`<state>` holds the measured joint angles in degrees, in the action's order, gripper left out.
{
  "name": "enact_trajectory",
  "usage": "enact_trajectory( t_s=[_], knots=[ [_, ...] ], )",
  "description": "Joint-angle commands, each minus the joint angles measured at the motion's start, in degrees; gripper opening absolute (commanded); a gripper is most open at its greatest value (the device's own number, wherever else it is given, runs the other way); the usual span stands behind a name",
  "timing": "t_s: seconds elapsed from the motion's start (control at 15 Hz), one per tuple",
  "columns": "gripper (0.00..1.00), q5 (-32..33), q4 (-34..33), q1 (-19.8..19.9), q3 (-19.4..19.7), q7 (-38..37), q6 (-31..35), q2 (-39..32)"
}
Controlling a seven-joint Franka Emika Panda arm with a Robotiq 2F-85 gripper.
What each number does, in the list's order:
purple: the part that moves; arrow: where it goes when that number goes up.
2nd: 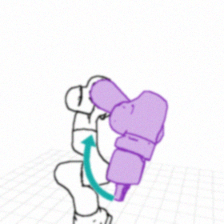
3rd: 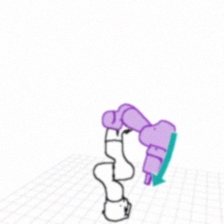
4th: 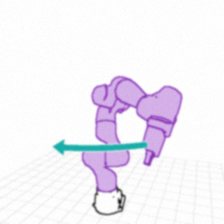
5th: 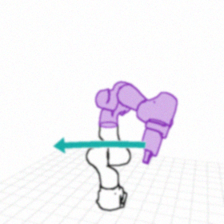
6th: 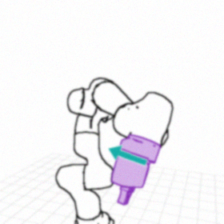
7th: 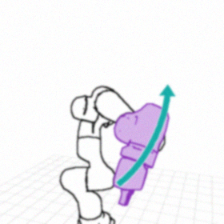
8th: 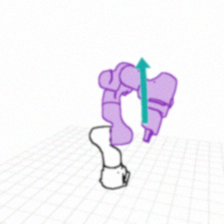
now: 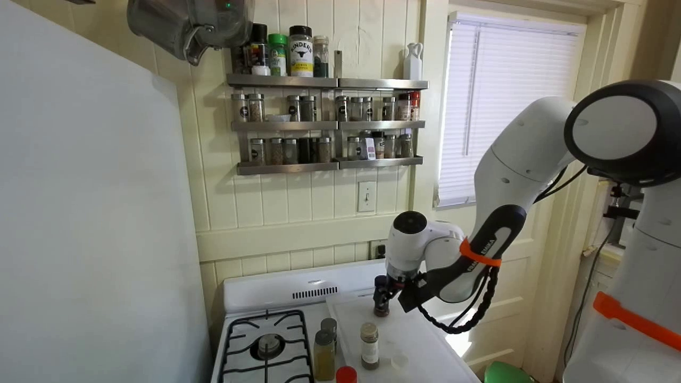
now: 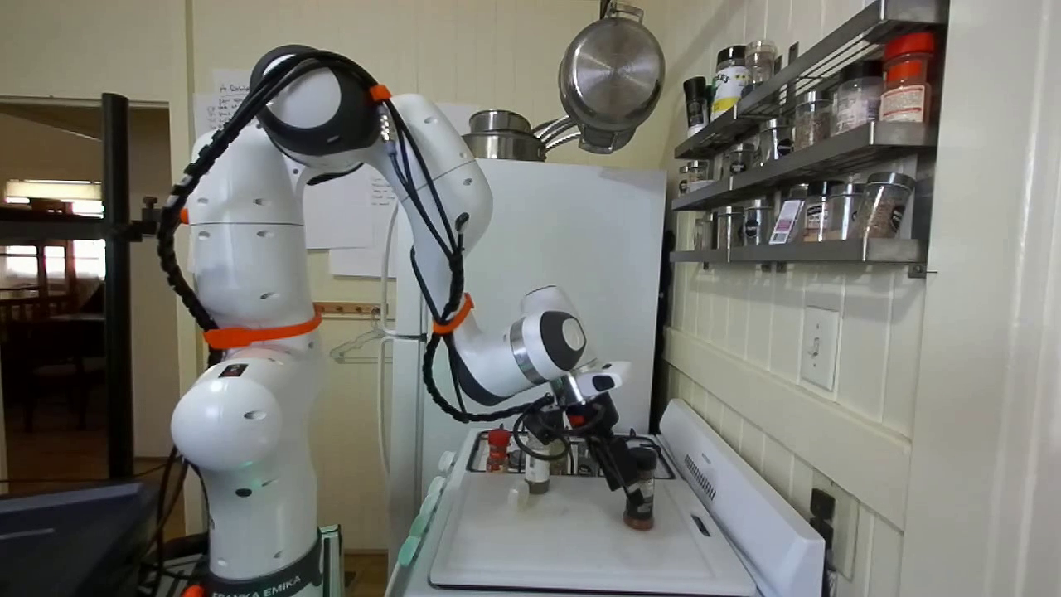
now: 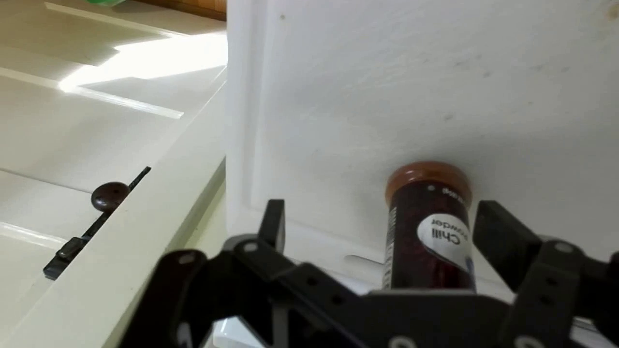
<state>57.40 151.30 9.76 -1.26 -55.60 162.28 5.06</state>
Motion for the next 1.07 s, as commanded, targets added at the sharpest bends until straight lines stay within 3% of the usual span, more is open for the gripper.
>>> enact_trajectory(
  t_s=[0.0, 0.33, 0.8, 0.93, 1.0],
  knots=[
    [1.00, 7.81, 0.25, 1.37, 0.03, -6.43, 2.17, 0.66],
    [1.00, 15.42, -1.46, 2.10, 0.38, -11.90, 4.19, -0.60],
    [1.00, 21.40, -2.90, 2.91, 0.94, -17.03, 9.47, -1.98],
    [0.93, 22.33, -3.42, 3.16, 1.25, -18.41, 11.45, -2.70],
    [0.94, 22.89, -3.70, 3.25, 1.37, -19.05, 12.02, -2.97]
  ],
)
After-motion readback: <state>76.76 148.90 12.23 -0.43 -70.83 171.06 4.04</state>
